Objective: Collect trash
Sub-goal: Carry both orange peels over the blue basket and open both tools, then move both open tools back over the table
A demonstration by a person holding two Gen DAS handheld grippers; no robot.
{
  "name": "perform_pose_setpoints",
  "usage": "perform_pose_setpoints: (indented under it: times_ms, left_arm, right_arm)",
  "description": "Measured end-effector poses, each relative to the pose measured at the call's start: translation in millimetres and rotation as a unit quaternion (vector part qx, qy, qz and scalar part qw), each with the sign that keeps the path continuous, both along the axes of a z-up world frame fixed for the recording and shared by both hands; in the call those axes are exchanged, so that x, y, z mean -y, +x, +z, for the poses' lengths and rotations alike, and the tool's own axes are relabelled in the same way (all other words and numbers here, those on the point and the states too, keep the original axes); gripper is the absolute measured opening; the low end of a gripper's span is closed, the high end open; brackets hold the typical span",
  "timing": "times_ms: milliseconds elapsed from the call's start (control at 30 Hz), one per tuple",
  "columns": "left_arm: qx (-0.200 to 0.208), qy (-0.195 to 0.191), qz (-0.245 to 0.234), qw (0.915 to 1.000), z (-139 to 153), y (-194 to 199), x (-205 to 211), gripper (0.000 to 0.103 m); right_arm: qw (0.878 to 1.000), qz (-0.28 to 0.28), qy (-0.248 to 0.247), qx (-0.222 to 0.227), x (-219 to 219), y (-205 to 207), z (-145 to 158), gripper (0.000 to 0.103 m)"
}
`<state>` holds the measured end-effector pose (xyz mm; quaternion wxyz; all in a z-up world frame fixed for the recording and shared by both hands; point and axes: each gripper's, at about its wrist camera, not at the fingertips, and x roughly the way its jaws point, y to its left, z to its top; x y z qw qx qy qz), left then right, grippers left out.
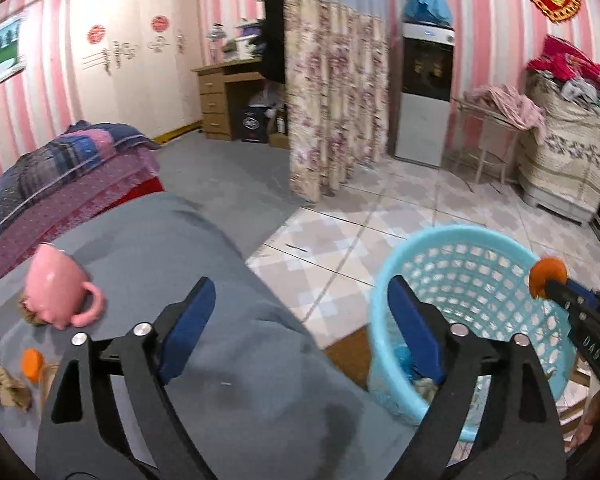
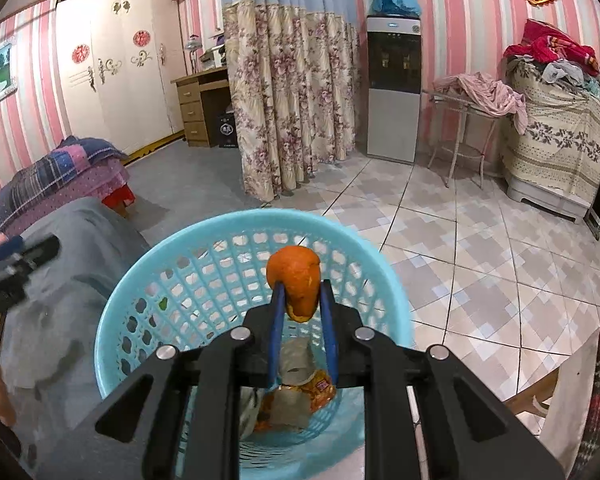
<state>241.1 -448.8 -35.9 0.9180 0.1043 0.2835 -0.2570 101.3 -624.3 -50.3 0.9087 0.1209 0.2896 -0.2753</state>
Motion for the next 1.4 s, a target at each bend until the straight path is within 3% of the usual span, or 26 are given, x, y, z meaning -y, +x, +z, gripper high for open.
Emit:
perform_pose_setpoints:
  times_ms: [233, 300, 333, 367, 667, 933, 1200, 1400]
  left_arm:
    - [-0.004, -0.006, 0.03, 0.9995, 6, 15, -28, 0.089]
    - [-0.008, -0.01, 0.034, 0.9993, 8, 18, -32, 0.089]
    - [-0.008, -0.011, 0.035, 0.9993, 10, 19, -34, 0.089]
    - [-0.006, -0.011, 0.036, 0.9993, 11, 18, -35, 0.089]
    - [-0.006, -0.03, 0.046, 0.9985, 29, 10, -59, 0.092]
    - [-0.012, -0.065, 0.081, 0.9945, 56, 9, -107, 0.097]
    - [-0.001, -0.051, 0.129, 0.9904, 67, 7, -172, 0.097]
    - [-0.001, -0.029, 0.163, 0.9862, 56, 7, -224, 0.097]
  right_arm:
    - [1.0, 0.002, 0.014, -0.014, -12, 20, -5, 0.022]
    - [1.0, 0.002, 0.006, -0.016, -19, 23, -5, 0.035]
    - [1.0, 0.003, 0.0, -0.017, -22, 24, -3, 0.052]
    - [1.0, 0.005, -0.003, -0.015, -25, 24, -3, 0.063]
    - [1.0, 0.006, -0.017, 0.005, -38, 21, 18, 0.095]
    - [0.999, 0.026, -0.039, 0.021, -64, 22, 38, 0.098]
    - [0.996, 0.071, -0.042, 0.021, -102, 35, 40, 0.098]
    - [0.994, 0.096, -0.054, 0.01, -136, 45, 34, 0.099]
